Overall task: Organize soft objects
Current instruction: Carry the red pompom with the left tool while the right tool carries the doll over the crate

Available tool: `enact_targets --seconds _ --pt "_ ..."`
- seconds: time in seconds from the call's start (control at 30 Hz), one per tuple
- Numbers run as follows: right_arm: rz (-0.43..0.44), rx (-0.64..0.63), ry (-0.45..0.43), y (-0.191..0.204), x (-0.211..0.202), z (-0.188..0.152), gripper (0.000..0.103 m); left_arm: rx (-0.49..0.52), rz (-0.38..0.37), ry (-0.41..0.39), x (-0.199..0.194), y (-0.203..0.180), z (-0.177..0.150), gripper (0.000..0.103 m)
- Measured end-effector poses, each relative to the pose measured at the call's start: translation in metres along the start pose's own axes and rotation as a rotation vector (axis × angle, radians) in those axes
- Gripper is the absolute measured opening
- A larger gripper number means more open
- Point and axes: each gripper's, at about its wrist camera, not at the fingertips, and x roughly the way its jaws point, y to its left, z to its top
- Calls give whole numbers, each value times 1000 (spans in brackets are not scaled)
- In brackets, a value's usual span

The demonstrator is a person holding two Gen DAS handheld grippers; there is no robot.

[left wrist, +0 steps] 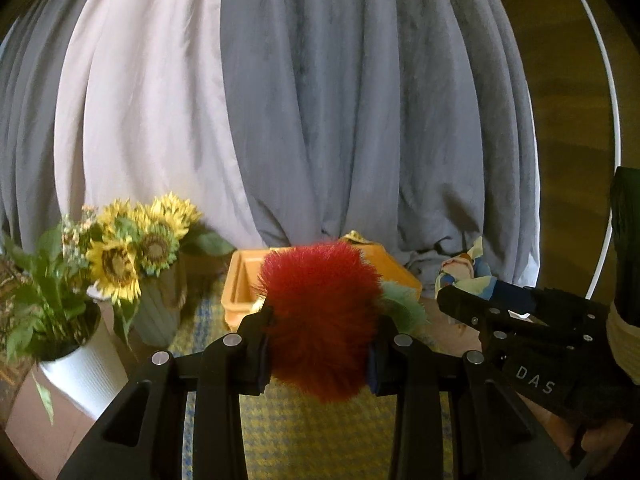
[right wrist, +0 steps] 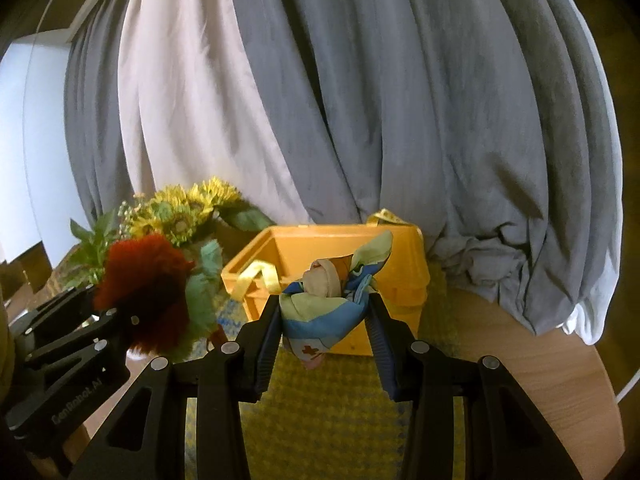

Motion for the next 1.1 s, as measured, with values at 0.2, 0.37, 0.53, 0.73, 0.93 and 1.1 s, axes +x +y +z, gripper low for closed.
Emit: enact_targets --seconds 0.2,0.37,0.53,0.73,0.93,1.1 --pt "-38 11 -41 10 1 9 43 19 -24 -31 5 12 12 34" --pt "-58 15 -58 13 12 20 43 27 -32 -51 18 19 25 35" --pt "-66 12 -65 12 28 33 43 33 -19 -73 36 24 36 35" --pt "-68 22 -71 6 53 47 43 44 -3 -81 61 29 48 35" --pt "-64 38 -65 -1 81 58 43 55 9 -67 90 35 56 35" --pt "-64 52 -48 -7 108 64 43 61 21 -46 117 40 59 35"
